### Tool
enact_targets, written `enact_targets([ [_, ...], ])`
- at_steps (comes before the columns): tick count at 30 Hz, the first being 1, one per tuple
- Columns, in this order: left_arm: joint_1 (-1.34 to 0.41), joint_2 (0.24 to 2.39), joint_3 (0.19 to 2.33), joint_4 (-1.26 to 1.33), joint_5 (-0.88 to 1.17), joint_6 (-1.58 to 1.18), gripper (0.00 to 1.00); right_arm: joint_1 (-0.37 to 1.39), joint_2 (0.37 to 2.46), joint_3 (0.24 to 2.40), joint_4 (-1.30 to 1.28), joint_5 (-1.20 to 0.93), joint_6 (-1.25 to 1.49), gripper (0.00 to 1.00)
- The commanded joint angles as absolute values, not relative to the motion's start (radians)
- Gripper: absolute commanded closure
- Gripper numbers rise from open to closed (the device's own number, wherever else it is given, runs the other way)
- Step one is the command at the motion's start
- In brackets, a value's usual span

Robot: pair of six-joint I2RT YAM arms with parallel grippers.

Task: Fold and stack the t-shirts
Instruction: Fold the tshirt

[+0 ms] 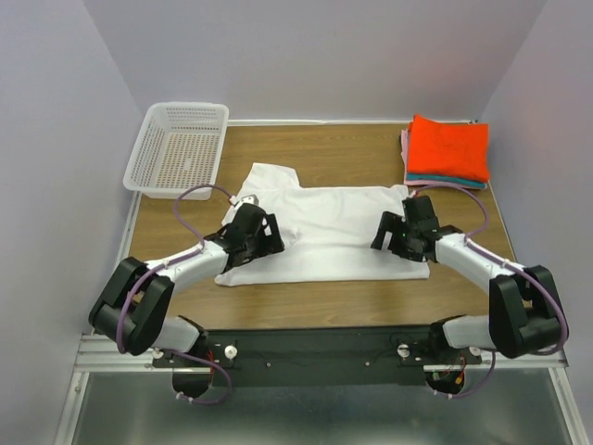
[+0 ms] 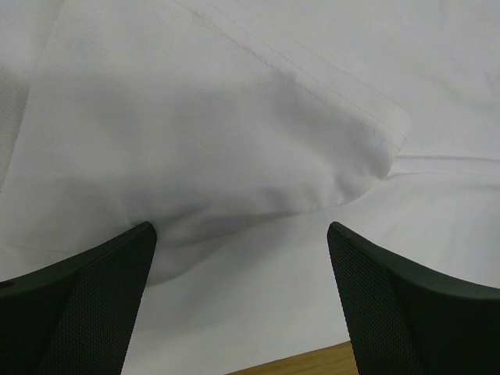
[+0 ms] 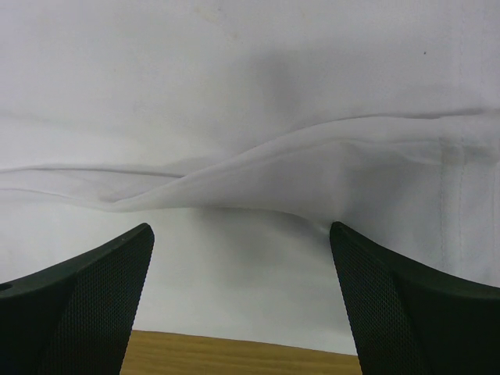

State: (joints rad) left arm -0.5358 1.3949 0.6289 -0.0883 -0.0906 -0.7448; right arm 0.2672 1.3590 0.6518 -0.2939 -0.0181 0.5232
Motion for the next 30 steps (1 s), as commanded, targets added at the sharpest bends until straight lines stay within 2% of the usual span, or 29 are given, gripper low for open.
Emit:
enact_targets([
  [1,-0.581,1.378,0.613,-0.227,-0.095,-0.85,0.02,0.273,1.283,0.591,-0.365,-0.072,0.581,0.0],
  [6,-0.641,1.327,0.623,-0.415,-0.202,-0.945,0.02,0.273,1.185,0.568,-0.419,-0.063,0.594,0.0],
  [12,-0.65,1.169,0.551,-0.53,-0.225,-1.037,0.02,0.275,1.124,0.545,-0.488,-0.055,0.617,0.0],
  [18,-0.652,1.057,0.512,-0.518,-0.199,-1.037,0.02,0.275,1.082,0.483,-0.485,-0.124,0.661,0.0],
  [25,-0.65,1.034,0.612,-0.577,-0.297,-1.034,0.02,0.278,0.974,0.468,-0.535,-0.138,0.735,0.0],
  [30,-0.65,1.055,0.728,-0.525,-0.388,-0.97,0.02,0.278,0.924,0.445,-0.601,-0.083,0.77,0.0],
])
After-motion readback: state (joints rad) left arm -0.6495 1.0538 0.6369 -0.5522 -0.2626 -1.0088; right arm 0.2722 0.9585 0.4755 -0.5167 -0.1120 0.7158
